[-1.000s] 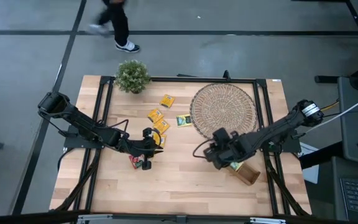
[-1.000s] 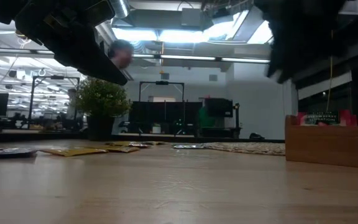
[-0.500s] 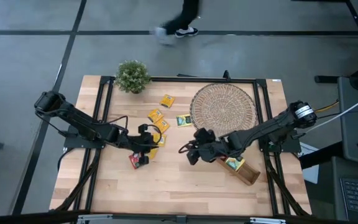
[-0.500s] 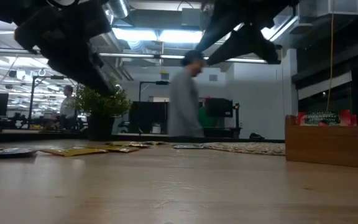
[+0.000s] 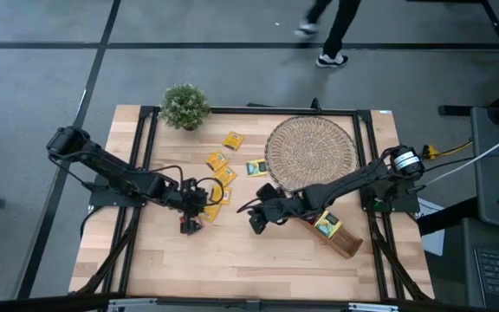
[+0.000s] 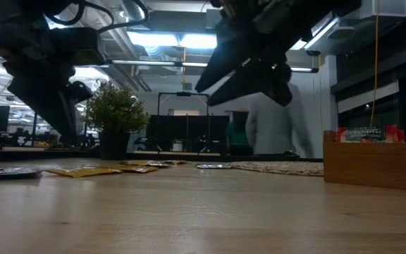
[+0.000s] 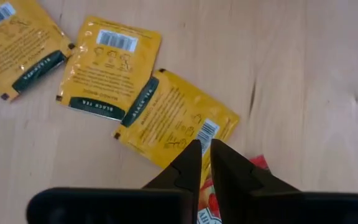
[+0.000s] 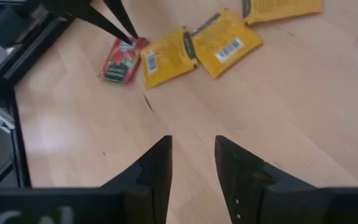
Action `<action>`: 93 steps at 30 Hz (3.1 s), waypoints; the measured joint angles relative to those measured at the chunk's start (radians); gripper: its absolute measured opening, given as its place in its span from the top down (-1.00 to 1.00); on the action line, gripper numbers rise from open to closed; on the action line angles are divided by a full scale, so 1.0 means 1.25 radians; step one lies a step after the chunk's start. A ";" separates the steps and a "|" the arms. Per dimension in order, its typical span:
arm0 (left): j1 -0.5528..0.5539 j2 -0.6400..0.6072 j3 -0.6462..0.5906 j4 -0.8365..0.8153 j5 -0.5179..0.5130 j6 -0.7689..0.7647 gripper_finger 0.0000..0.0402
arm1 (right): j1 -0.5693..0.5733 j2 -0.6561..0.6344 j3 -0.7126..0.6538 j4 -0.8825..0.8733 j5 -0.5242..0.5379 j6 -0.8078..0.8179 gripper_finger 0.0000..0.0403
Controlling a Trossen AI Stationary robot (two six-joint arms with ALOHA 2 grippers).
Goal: Pick & Place Tea
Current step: Put the orange tea bag into the right slot of the wooden organizer
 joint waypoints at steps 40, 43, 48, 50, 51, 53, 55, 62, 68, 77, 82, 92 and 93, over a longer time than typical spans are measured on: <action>-0.015 0.237 -0.003 0.278 -0.049 0.027 0.99 | -0.159 0.000 0.000 0.060 -0.309 -0.113 0.48; -0.015 0.239 -0.004 0.294 -0.052 0.037 0.99 | -0.164 0.000 0.000 0.053 -0.329 -0.110 0.48; -0.014 0.239 -0.003 0.298 -0.057 0.046 0.99 | -0.175 0.001 0.000 0.053 -0.338 -0.098 0.48; -0.014 0.246 -0.003 0.305 -0.060 0.051 0.99 | -0.180 0.002 0.000 0.053 -0.353 -0.087 0.48; -0.014 0.252 -0.002 0.309 -0.061 0.051 0.99 | -0.182 0.005 0.000 0.053 -0.356 -0.086 0.48; -0.014 0.270 0.000 0.324 -0.062 0.051 0.99 | -0.183 0.017 0.000 0.051 -0.357 -0.080 0.48; -0.014 0.295 0.001 0.350 -0.064 0.045 0.99 | -0.184 0.034 -0.001 0.056 -0.376 -0.070 0.48; -0.014 0.356 0.003 0.467 -0.072 0.031 0.99 | -0.185 0.084 -0.001 0.086 -0.435 -0.066 0.48; -0.014 0.358 0.001 0.486 -0.079 0.031 0.99 | -0.204 0.114 -0.001 0.050 -0.486 -0.042 0.48; -0.014 0.359 0.000 0.496 -0.096 0.030 0.99 | -0.240 0.172 -0.001 0.045 -0.547 -0.065 0.48; -0.009 0.359 0.000 0.520 -0.114 0.030 0.99 | -0.255 0.189 -0.001 0.066 -0.576 -0.066 0.48; 0.017 0.359 0.000 0.534 -0.099 0.030 0.99 | -0.265 0.223 0.002 0.140 -0.613 -0.035 0.48; 0.018 0.359 0.000 0.535 -0.098 0.031 0.99 | -0.265 0.223 0.002 0.144 -0.606 -0.035 0.48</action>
